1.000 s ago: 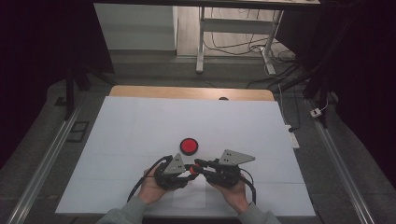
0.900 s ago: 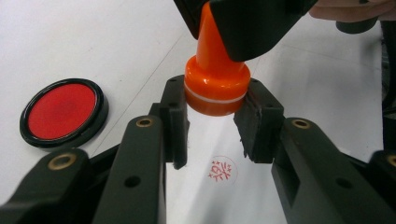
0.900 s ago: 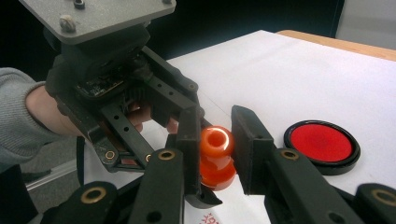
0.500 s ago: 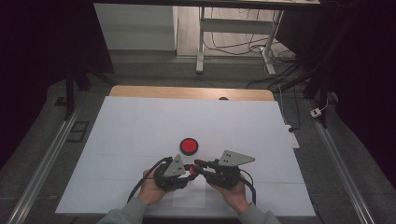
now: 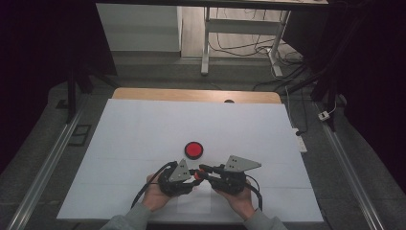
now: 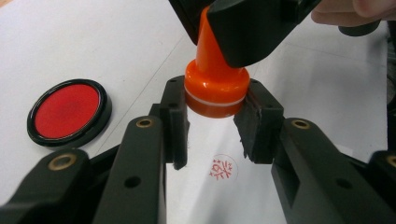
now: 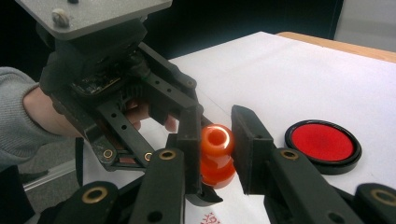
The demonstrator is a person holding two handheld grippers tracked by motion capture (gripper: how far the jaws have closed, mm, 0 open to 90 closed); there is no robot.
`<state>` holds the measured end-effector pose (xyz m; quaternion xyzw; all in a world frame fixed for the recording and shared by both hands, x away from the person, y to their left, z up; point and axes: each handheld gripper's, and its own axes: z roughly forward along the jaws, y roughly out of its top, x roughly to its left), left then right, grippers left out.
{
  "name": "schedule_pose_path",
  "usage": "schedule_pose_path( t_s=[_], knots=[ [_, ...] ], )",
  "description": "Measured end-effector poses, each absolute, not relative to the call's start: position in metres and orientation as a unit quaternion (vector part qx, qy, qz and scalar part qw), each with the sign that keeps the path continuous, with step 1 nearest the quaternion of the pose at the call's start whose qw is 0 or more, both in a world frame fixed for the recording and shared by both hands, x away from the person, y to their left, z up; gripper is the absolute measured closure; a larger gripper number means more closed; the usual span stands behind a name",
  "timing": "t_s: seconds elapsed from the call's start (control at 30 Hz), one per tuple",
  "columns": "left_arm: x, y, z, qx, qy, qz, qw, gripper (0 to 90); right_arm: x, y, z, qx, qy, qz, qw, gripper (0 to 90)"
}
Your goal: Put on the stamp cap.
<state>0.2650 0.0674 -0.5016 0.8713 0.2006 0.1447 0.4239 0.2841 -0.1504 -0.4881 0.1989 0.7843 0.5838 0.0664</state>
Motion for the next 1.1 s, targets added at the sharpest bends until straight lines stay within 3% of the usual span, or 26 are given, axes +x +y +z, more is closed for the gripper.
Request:
schedule_pose_path(
  t_s=[0.73, 1.1],
  knots=[
    [0.2677, 0.0678, -0.5062, 0.864, 0.207, 0.137, 0.437, 63.7, 0.2848, -0.1494, -0.4872, 0.195, 0.789, 0.578, 0.074, 73.3],
    [0.269, 0.0669, -0.5076, 0.864, 0.215, 0.133, 0.436, 53.3, 0.2851, -0.1488, -0.4865, 0.194, 0.789, 0.579, 0.072, 73.3]
  ],
)
